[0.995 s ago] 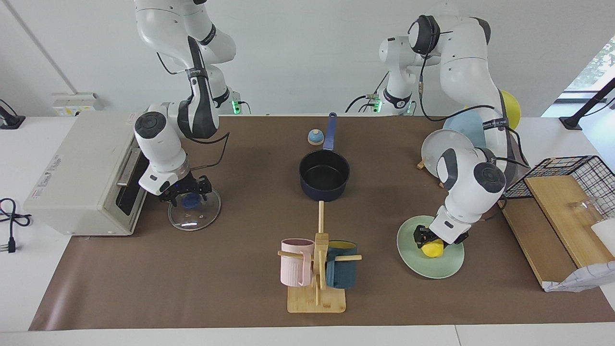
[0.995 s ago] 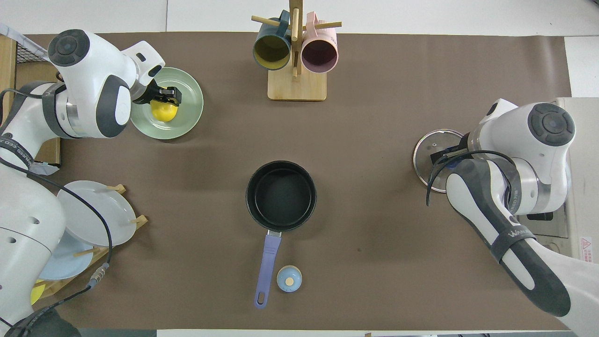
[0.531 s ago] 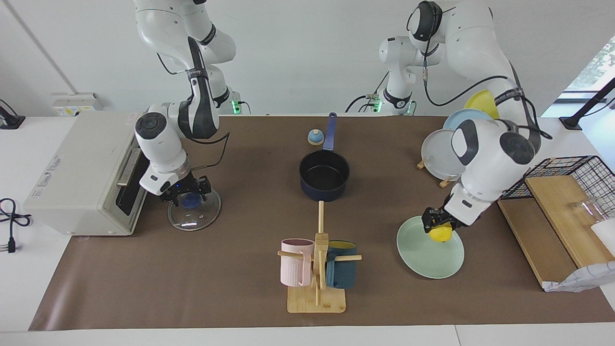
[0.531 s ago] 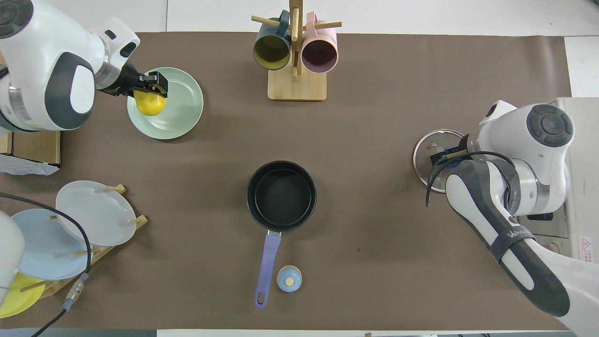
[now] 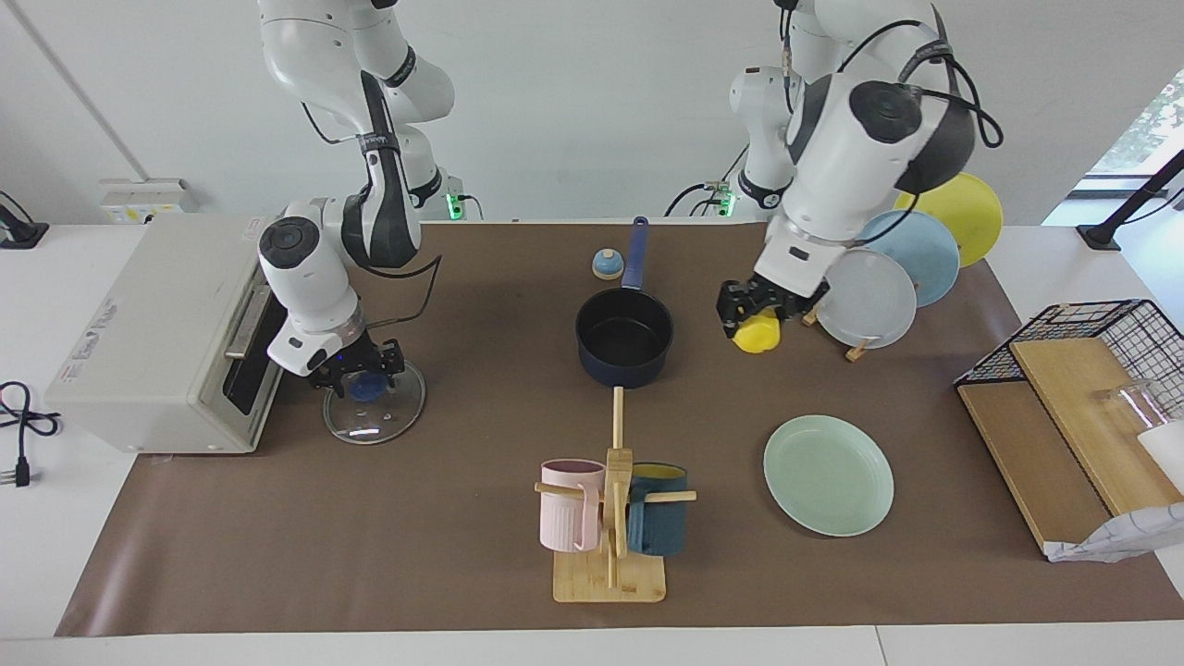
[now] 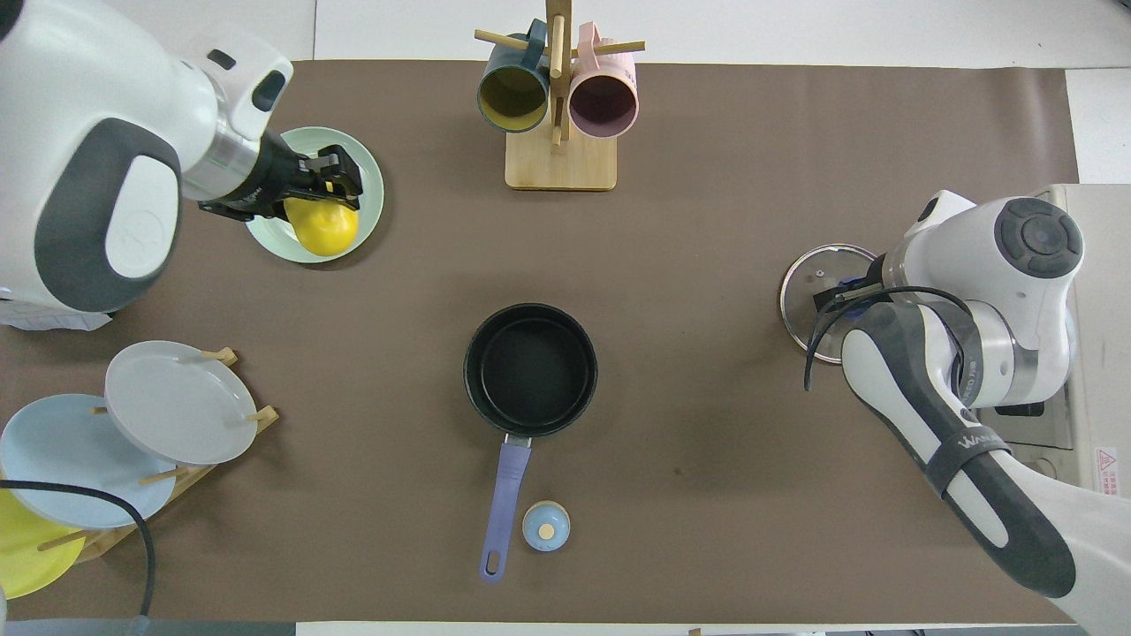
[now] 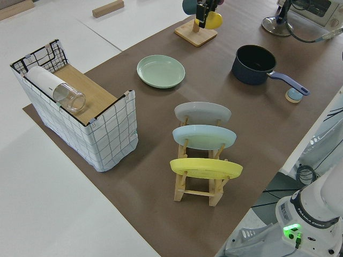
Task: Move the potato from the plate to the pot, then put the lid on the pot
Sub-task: 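Carry the potato with the left gripper over the black saucepan, then lower the potato into the saucepan while the right gripper lifts the lid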
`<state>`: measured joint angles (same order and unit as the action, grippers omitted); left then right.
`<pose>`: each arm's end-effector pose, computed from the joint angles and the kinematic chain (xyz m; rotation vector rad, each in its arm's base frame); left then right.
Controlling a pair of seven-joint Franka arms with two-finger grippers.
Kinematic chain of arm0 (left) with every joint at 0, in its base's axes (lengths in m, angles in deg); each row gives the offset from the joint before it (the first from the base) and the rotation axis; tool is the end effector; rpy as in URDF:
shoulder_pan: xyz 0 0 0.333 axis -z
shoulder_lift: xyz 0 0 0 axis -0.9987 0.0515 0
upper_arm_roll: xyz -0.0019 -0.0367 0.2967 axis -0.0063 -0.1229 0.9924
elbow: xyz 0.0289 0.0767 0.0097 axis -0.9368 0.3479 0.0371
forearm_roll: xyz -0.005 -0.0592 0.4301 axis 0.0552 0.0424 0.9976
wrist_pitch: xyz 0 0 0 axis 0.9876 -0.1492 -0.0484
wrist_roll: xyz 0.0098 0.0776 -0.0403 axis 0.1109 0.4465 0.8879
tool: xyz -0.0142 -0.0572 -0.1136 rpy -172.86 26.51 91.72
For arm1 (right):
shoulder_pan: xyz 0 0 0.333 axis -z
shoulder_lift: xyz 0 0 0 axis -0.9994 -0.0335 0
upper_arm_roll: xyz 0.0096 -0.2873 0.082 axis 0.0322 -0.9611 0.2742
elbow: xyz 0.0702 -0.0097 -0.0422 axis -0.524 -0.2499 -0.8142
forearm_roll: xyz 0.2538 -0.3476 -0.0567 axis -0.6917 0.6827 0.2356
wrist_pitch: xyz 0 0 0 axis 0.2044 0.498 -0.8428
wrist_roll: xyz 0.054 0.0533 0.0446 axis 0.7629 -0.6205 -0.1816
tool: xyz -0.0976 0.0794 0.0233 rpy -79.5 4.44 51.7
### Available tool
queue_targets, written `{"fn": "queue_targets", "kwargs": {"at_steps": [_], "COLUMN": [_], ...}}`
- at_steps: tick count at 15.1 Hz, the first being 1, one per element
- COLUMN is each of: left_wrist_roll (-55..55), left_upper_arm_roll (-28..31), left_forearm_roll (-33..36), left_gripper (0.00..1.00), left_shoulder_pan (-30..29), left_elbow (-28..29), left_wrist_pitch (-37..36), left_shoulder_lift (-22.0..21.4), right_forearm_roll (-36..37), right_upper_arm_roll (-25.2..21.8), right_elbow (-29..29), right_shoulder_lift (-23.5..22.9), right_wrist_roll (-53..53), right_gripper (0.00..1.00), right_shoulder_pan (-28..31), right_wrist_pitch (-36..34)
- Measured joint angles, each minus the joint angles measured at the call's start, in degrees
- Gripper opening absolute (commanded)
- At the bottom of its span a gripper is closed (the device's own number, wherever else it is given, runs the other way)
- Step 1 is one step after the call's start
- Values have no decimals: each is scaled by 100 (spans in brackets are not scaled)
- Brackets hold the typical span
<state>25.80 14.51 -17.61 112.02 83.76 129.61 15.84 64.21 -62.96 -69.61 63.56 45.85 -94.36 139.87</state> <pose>0.5741 -0.3152 0.4798 3.0209 0.1898 -0.0244 0.5975 0.0112 0.2608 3.0891 0.3367 0.0337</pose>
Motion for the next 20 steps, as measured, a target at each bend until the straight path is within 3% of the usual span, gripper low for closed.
{"fn": "queue_targets", "kwargs": {"at_steps": [4,8,12,20], "left_wrist_roll": [441,659,651,543], "left_upper_arm_roll": [2,6,20,23], "left_forearm_roll": [0,0,0,6], "left_gripper": [0,0,0,0], "left_shoulder_pan": [791,1290,1319,1433], "left_elbow": [1326,2118,2475,2654], "left_wrist_pitch": [1370,2316,2703,3156], "left_shoulder_lift": [-356,-272,-154,115], "right_forearm_roll": [0,0,0,-3], "right_upper_arm_roll": [0,0,5,41], "right_elbow": [-20,-19,124,1482], "right_shoulder_lift": [0,8,9,69], "right_wrist_roll": [0,0,0,-274], "right_gripper": [69,63,60,58], "right_shoulder_pan": [1,2,-11,-446], "right_wrist_pitch": [6,8,-116,-1917]}}
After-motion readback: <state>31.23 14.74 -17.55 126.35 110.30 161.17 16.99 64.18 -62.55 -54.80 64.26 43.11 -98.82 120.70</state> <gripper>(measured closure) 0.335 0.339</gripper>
